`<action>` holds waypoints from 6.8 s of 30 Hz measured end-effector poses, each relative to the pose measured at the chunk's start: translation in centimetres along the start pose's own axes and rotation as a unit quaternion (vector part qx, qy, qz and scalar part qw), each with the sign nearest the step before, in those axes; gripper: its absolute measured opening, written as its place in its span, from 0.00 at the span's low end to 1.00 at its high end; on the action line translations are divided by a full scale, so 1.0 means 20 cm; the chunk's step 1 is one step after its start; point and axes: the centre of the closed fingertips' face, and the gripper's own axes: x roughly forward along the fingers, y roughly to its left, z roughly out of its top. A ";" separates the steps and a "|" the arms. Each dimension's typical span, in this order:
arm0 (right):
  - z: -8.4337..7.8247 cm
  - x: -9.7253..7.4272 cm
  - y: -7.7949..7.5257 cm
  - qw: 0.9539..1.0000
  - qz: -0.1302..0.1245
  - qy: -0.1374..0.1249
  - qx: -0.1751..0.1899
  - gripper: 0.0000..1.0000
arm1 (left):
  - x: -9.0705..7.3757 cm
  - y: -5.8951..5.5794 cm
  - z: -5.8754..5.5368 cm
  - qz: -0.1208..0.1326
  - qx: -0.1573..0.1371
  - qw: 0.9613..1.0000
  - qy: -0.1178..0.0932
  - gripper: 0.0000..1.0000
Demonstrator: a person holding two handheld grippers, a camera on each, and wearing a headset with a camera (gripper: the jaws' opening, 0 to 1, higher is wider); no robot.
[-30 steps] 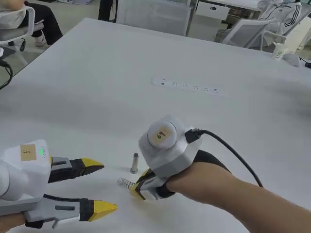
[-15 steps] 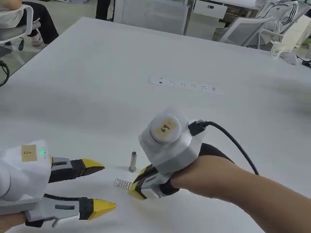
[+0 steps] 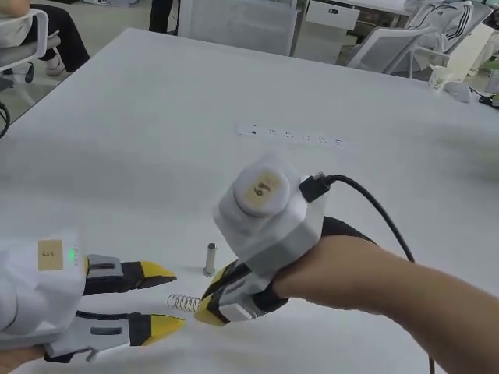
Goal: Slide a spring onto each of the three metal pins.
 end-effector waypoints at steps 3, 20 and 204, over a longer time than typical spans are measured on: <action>0.00 0.00 0.02 1.000 0.008 0.002 0.007 0.08 | 0.00 -0.01 0.01 -0.007 0.013 1.000 -0.001 0.18; 0.05 -0.05 0.02 1.000 0.012 -0.009 0.020 0.08 | 0.02 -0.03 0.01 -0.019 0.023 1.000 0.002 0.04; 0.02 0.09 -0.42 0.983 -0.031 0.159 -0.081 0.08 | 0.02 0.10 -0.05 0.038 -0.077 0.996 -0.021 0.55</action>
